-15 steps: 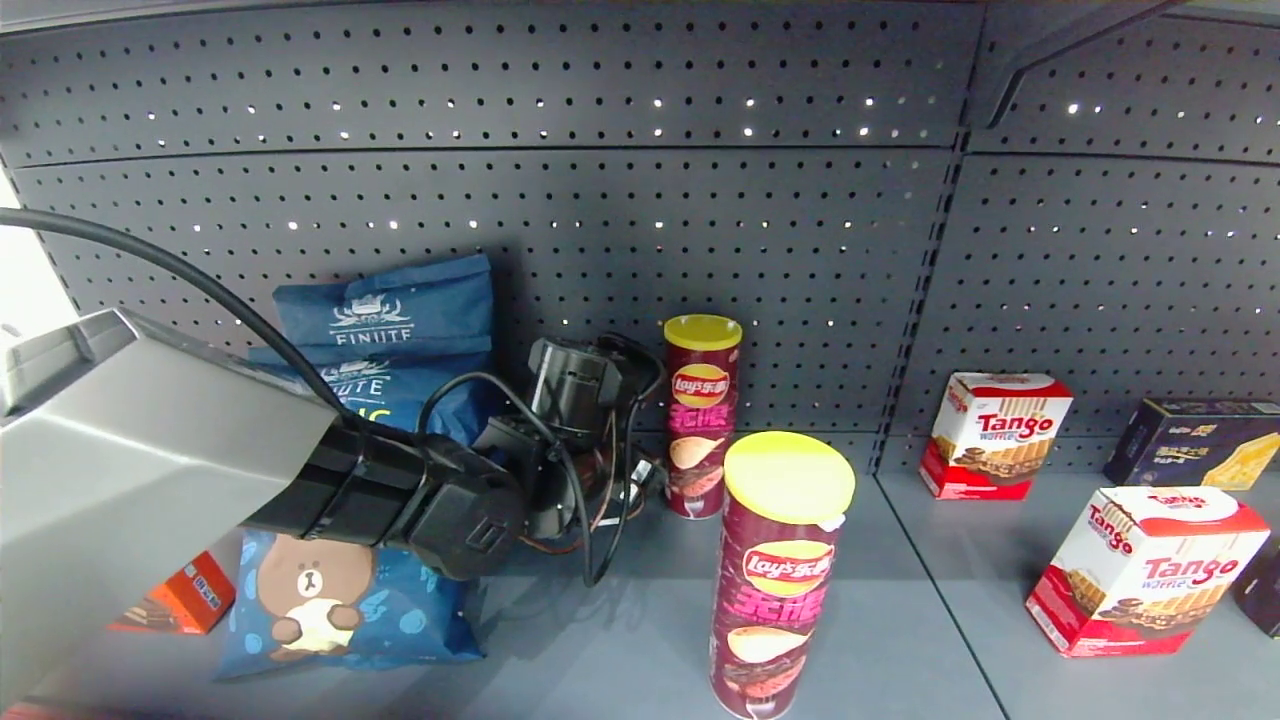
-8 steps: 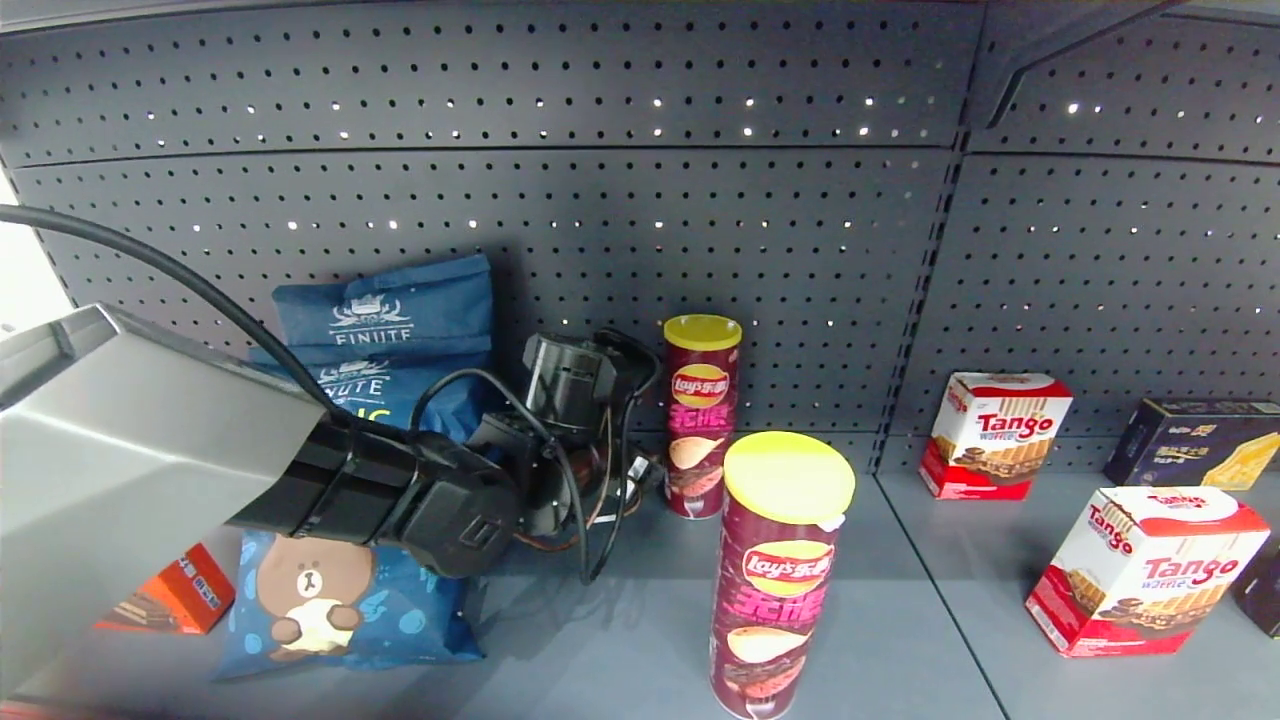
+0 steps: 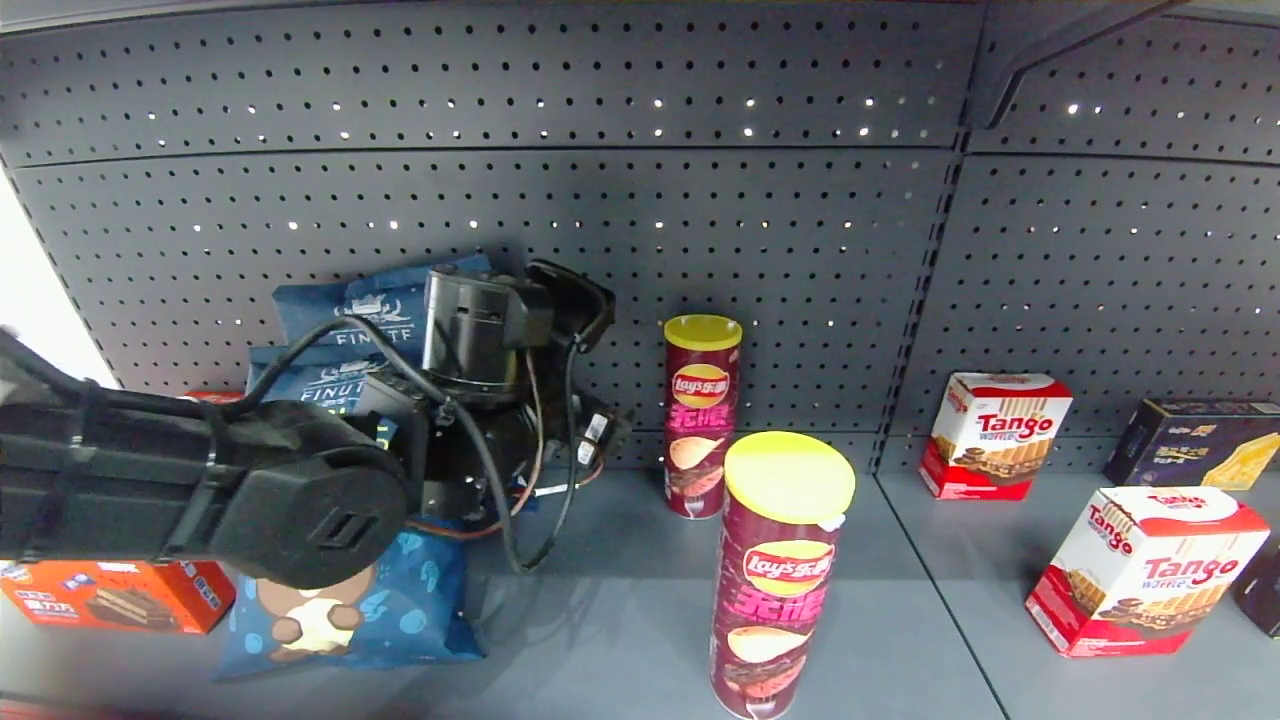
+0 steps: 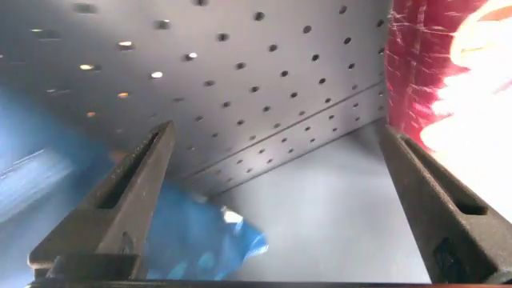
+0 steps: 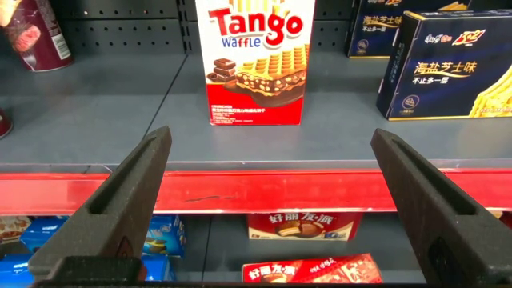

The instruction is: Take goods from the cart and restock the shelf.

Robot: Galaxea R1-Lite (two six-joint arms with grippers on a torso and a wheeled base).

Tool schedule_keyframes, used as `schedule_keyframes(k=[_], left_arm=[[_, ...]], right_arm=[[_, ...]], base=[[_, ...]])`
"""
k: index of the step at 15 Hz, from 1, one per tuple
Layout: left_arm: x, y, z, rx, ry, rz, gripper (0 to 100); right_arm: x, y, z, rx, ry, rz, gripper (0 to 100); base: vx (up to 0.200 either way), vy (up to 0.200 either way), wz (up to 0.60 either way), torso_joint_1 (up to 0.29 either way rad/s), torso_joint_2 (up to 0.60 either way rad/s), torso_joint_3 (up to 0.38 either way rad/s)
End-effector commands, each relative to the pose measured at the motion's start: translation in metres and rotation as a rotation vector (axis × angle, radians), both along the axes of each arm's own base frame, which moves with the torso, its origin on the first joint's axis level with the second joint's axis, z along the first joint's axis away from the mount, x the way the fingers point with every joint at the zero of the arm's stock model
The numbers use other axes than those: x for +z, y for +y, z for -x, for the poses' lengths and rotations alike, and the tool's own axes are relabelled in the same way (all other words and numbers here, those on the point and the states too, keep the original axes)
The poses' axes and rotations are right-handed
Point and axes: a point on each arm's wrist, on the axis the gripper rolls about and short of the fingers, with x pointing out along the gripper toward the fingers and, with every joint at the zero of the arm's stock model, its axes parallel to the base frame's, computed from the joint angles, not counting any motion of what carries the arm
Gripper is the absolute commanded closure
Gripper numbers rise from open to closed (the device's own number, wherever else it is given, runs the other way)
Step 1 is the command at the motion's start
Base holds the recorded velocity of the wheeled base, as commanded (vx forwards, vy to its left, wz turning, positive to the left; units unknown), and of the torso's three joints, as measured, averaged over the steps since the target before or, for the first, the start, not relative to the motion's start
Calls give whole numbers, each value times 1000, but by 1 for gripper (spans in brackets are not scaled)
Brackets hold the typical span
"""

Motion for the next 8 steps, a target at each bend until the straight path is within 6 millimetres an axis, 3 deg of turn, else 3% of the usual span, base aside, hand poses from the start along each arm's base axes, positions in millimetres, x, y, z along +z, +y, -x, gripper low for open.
schedule_keyframes(k=[1, 3, 5, 8], left_arm=[[29, 22, 33, -12, -47, 33, 0], [45, 54, 81, -62, -15, 34, 0], [56, 91, 113, -33, -34, 57, 0], [69, 116, 120, 28, -95, 100, 0]], right_arm=[[0, 0, 0, 0, 1, 0, 0], [0, 0, 0, 0, 1, 0, 0], [0, 0, 0, 0, 1, 0, 0], [0, 0, 0, 0, 1, 0, 0]], base=[[0, 0, 0, 0, 0, 0], [0, 0, 0, 0, 0, 0], [0, 0, 0, 0, 0, 0], [0, 0, 0, 0, 0, 0]])
